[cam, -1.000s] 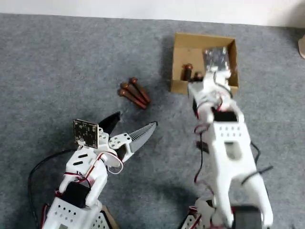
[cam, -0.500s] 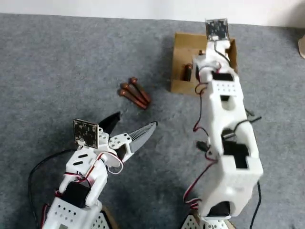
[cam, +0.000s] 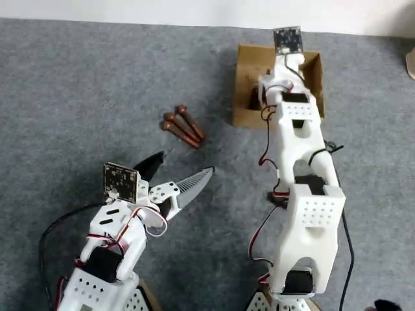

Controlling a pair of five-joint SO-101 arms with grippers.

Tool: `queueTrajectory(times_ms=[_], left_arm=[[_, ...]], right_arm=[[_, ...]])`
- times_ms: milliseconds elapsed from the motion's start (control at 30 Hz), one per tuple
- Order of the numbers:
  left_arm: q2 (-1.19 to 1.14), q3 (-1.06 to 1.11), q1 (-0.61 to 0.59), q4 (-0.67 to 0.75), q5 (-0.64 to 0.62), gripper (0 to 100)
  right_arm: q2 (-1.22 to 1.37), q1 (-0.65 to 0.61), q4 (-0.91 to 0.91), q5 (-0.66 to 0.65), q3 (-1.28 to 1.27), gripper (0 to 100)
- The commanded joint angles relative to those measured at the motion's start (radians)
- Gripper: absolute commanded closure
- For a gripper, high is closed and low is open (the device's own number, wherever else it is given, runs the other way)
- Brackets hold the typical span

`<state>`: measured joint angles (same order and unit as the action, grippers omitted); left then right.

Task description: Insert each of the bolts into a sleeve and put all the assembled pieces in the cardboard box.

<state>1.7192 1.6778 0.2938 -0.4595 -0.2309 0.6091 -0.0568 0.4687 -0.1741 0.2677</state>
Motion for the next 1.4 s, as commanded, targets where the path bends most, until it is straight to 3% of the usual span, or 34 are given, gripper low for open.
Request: queueTrajectory(times_ms=[0, 133, 300, 467, 867, 1200, 1367], left_arm=[[0.021, 0.019, -0.013, -0.002, 0.008, 63], [0.019, 0.019, -0.013, -0.002, 0.009, 63], [0.019, 0.019, -0.013, -0.002, 0.009, 63], [0.019, 0.019, -0.013, -0.002, 0.009, 63], [0.019, 0.019, -0.013, -0.002, 0.009, 63], [0.019, 0.019, -0.01, -0.002, 0.009, 63], [0.019, 0.019, -0.007, -0.003, 0.009, 63]], right_arm=[[-0.018, 0.012, 0.079, -0.009, 0.074, 97.1], [-0.021, 0.016, 0.091, -0.009, 0.074, 90.1], [-0.025, 0.027, 0.096, -0.009, 0.076, 90.1], [-0.041, 0.035, 0.249, -0.003, 0.15, 90.1], [-0.222, 0.041, 0.705, 0.325, 0.277, 90.1], [-0.343, 0.084, 1.095, 0.813, 0.275, 90.1], [-0.337, 0.191, 1.242, 0.848, 0.271, 90.1]])
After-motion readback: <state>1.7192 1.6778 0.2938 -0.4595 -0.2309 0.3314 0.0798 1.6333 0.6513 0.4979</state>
